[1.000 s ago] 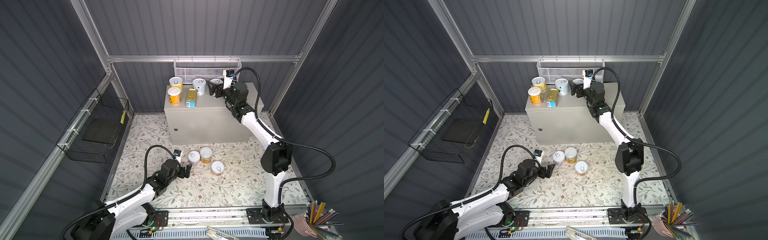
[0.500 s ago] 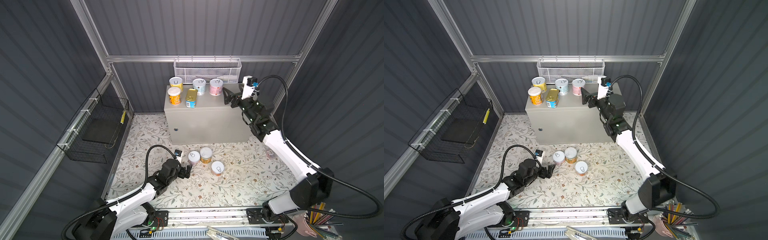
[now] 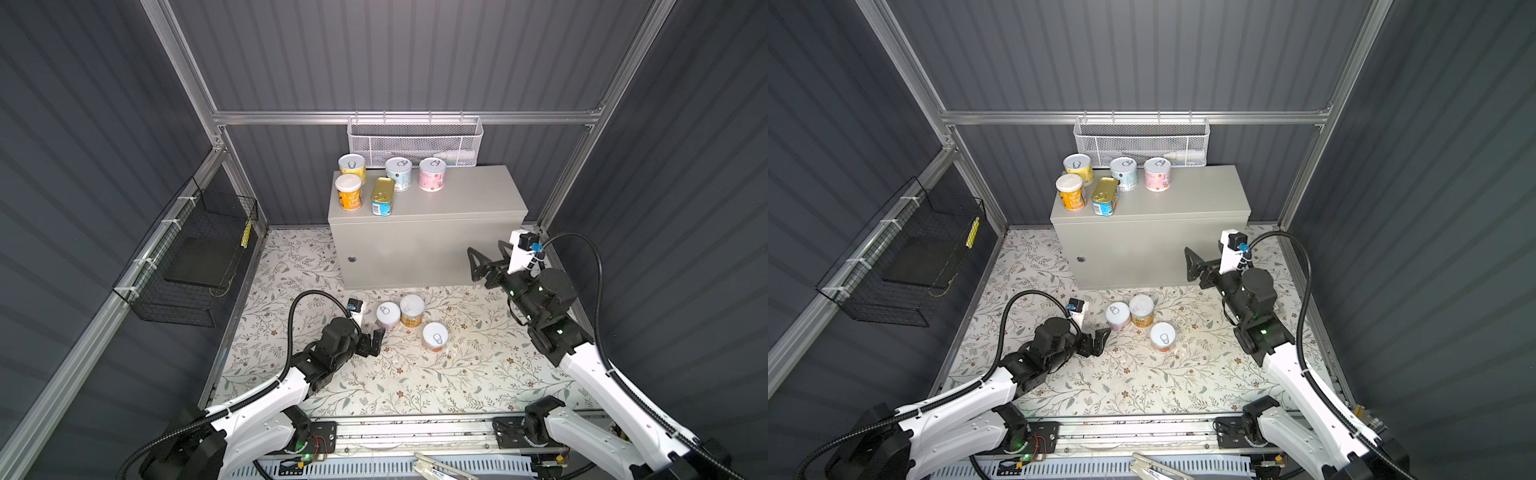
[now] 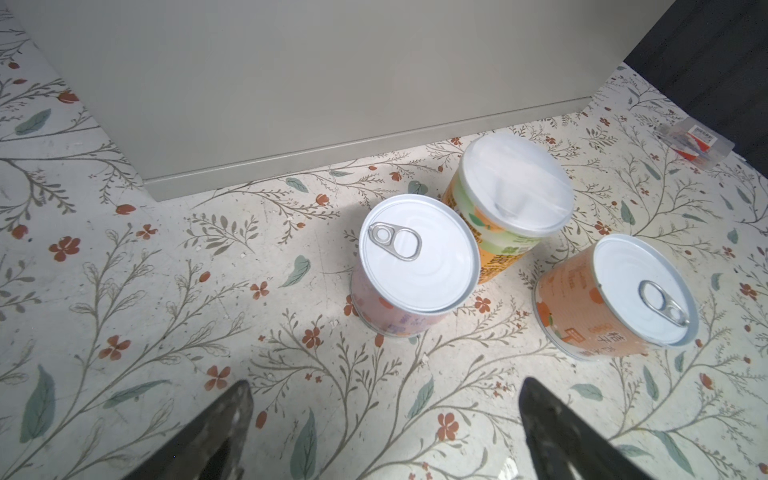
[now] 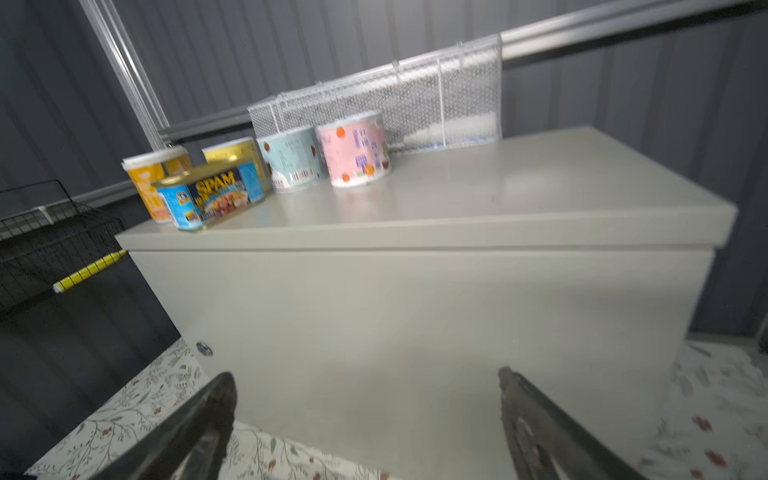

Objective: Place and organize the canned foods onto the counter
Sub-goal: 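Open the right gripper and pull it back down toward the table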

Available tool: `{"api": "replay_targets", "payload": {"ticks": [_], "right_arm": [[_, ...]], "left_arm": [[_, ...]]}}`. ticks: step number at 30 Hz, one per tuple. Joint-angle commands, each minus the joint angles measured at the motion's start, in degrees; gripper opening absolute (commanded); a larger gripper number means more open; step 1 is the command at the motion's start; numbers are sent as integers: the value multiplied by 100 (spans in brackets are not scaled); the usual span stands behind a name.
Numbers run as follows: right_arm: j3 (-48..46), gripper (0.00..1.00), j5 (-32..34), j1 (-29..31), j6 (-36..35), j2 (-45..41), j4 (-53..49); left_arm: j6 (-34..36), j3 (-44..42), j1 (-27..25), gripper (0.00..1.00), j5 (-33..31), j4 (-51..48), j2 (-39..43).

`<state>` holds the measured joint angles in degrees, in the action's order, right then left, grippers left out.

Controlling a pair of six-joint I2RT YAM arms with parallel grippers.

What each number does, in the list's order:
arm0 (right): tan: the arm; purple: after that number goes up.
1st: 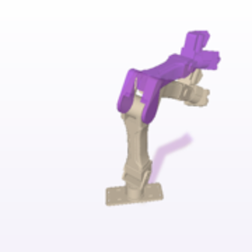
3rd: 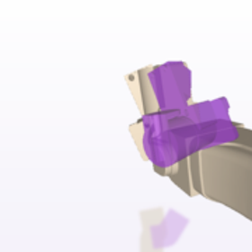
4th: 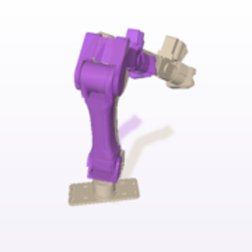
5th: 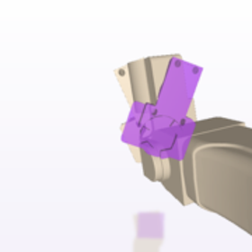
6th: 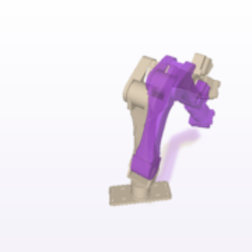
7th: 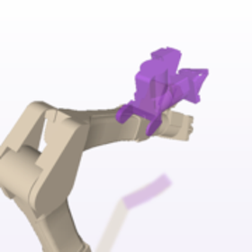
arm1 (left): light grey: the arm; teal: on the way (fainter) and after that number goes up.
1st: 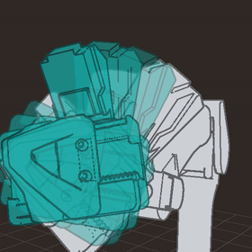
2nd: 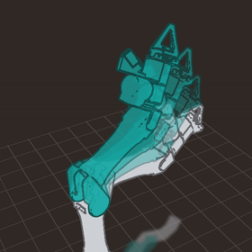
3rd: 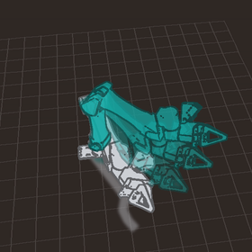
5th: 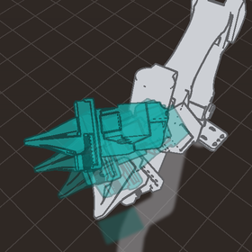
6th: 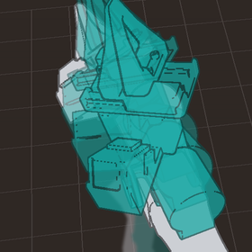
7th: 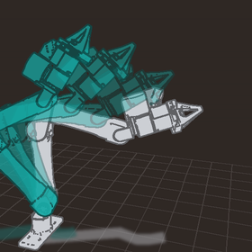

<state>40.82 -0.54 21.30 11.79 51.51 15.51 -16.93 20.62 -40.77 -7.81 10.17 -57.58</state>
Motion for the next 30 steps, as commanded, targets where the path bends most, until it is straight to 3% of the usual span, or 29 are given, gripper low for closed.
{"api": "replay_targets", "payload": {"ticks": [1,9,16,19,25,30], "right_arm": [[-289,99,378,-14,373,-34,-675],[-845,99,341,-13,517,-275,-723],[-1735,99,1292,-15,356,-1337,-116],[-1657,99,1660,-16,466,-1665,-732],[-1550,99,1600,-12,272,-1989,-1796],[-1895,99,1525,-16,451,-2544,-1813]], "left_arm": [[-208,170,26,100,162,-8,-124],[-329,165,26,100,221,263,-535],[-375,355,26,100,386,414,-1083],[-397,399,26,100,370,452,-1187],[-287,400,30,100,324,639,-1565],[-236,335,23,100,217,788,-1724]]}}
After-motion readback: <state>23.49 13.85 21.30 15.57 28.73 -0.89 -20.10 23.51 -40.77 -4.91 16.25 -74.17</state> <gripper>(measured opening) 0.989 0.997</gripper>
